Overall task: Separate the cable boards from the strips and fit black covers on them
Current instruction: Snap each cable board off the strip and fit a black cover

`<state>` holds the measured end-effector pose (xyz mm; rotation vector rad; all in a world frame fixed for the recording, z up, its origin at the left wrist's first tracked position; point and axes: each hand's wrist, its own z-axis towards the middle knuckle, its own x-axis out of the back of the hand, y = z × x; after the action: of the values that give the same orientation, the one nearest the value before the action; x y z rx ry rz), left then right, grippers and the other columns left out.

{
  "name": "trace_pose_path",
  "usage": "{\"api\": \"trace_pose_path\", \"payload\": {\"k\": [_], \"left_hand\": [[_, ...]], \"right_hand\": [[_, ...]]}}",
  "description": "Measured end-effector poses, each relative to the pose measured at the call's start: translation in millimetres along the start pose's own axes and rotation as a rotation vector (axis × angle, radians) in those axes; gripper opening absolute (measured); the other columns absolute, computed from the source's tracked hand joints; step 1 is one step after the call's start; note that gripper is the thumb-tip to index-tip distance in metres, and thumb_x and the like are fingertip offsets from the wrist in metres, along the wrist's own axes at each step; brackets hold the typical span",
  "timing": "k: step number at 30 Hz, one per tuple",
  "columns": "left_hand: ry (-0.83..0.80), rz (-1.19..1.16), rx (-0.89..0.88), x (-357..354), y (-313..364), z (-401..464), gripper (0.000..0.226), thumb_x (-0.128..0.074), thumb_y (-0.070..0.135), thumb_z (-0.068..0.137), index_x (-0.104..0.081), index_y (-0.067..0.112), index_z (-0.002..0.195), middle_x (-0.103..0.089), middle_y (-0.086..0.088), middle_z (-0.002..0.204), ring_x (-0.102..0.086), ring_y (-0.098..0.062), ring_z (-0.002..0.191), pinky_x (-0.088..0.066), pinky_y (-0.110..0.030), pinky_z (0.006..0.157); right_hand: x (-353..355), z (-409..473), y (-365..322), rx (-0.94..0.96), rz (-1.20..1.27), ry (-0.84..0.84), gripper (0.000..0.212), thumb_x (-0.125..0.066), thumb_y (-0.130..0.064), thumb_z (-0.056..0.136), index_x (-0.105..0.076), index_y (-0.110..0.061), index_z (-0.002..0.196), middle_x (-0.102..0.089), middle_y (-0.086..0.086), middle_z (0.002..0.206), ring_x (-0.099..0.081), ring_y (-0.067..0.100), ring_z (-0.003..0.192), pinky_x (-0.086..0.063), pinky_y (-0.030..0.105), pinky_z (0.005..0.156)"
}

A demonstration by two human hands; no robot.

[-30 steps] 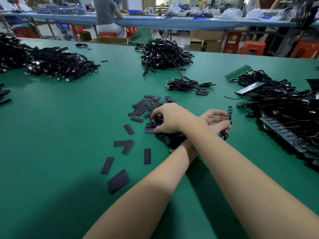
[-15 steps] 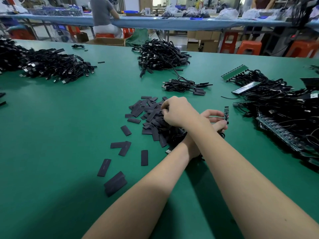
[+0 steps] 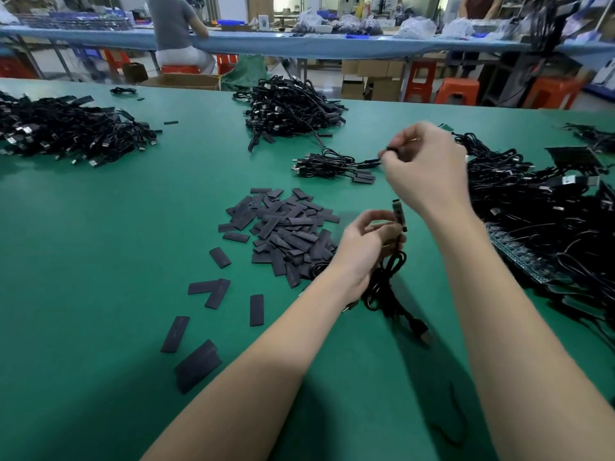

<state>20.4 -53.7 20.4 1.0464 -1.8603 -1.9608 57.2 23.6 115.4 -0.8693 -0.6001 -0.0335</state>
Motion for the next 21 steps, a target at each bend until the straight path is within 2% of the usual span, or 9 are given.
{"api": "trace_pose_path", "payload": {"k": [3, 6, 9, 11, 14, 17, 21], "left_hand": [[-0.041, -0.140, 0.032, 0.5, 1.3, 1.4, 0.019, -0.052, -0.006, 0.097, -0.057, 0.013, 0.096, -0.061, -0.007, 0.079, -0.062, -0.009, 0.062, -0.050, -0.016, 0.057], [-0.052, -0.174, 0.049, 1.6, 2.1, -0.2, 0.015, -0.055, -0.001, 0.098, -0.057, 0.014, 0.097, -0.061, -0.007, 0.083, -0.063, -0.008, 0.063, -0.052, -0.018, 0.060], [-0.059, -0.169, 0.048, 2.6, 0.5, 0.9, 0.014, -0.057, 0.001, 0.098, -0.058, 0.014, 0.096, -0.062, -0.006, 0.086, -0.063, -0.010, 0.067, -0.053, -0.020, 0.065], [-0.066, -0.169, 0.048, 2.7, 1.6, 0.0, 0.013, -0.057, 0.001, 0.098, -0.058, 0.014, 0.096, -0.063, -0.005, 0.085, -0.062, -0.011, 0.068, -0.053, -0.020, 0.067], [-0.097, -0.171, 0.048, 3.2, 2.3, -1.6, 0.012, -0.057, 0.000, 0.098, -0.058, 0.012, 0.097, -0.065, -0.003, 0.079, -0.060, -0.013, 0.067, -0.053, -0.021, 0.067], [-0.140, -0.211, 0.041, 4.6, 3.4, -2.3, 0.013, -0.055, -0.002, 0.098, -0.059, 0.011, 0.096, -0.063, -0.004, 0.077, -0.058, -0.015, 0.067, -0.052, -0.022, 0.065], [-0.262, -0.279, 0.076, 7.6, 5.3, -3.5, 0.011, -0.056, 0.000, 0.094, -0.059, 0.011, 0.096, -0.062, -0.004, 0.078, -0.058, -0.014, 0.066, -0.051, -0.022, 0.065]], "right_hand": [[19.1, -0.5, 37.6, -0.172, 0.069, 0.083, 0.006, -0.069, -0.026, 0.083, -0.063, -0.024, 0.085, -0.062, -0.014, 0.071, -0.057, 0.009, 0.067, -0.044, 0.024, 0.072], [21.5, -18.6, 72.9, -0.369, 0.250, -0.016, 0.011, -0.074, -0.026, 0.085, -0.066, -0.019, 0.082, -0.071, 0.003, 0.081, -0.057, 0.016, 0.067, -0.047, 0.030, 0.068], [20.6, -34.4, 90.4, -0.553, 0.537, -0.112, 0.016, -0.076, -0.026, 0.089, -0.066, -0.015, 0.083, -0.069, 0.001, 0.080, -0.056, 0.009, 0.053, -0.047, 0.021, 0.054], [22.2, -37.5, 93.0, -0.643, 0.800, -0.135, 0.017, -0.077, -0.021, 0.088, -0.065, -0.010, 0.091, -0.066, 0.000, 0.079, -0.056, 0.007, 0.051, -0.047, 0.017, 0.049], [25.1, -38.9, 92.6, -0.684, 0.990, -0.160, 0.028, -0.079, -0.012, 0.084, -0.062, -0.006, 0.105, -0.062, 0.003, 0.085, -0.059, 0.010, 0.056, -0.050, 0.016, 0.052], [27.0, -41.2, 88.0, -0.684, 1.014, -0.175, 0.026, -0.079, -0.006, 0.082, -0.061, -0.011, 0.101, -0.065, 0.006, 0.089, -0.064, 0.012, 0.059, -0.054, 0.018, 0.056], [32.9, -41.6, 85.1, -0.582, 1.179, -0.242, 0.041, -0.082, -0.014, 0.070, -0.065, -0.011, 0.108, -0.074, 0.006, 0.099, -0.070, 0.016, 0.081, -0.056, 0.019, 0.067]]}}
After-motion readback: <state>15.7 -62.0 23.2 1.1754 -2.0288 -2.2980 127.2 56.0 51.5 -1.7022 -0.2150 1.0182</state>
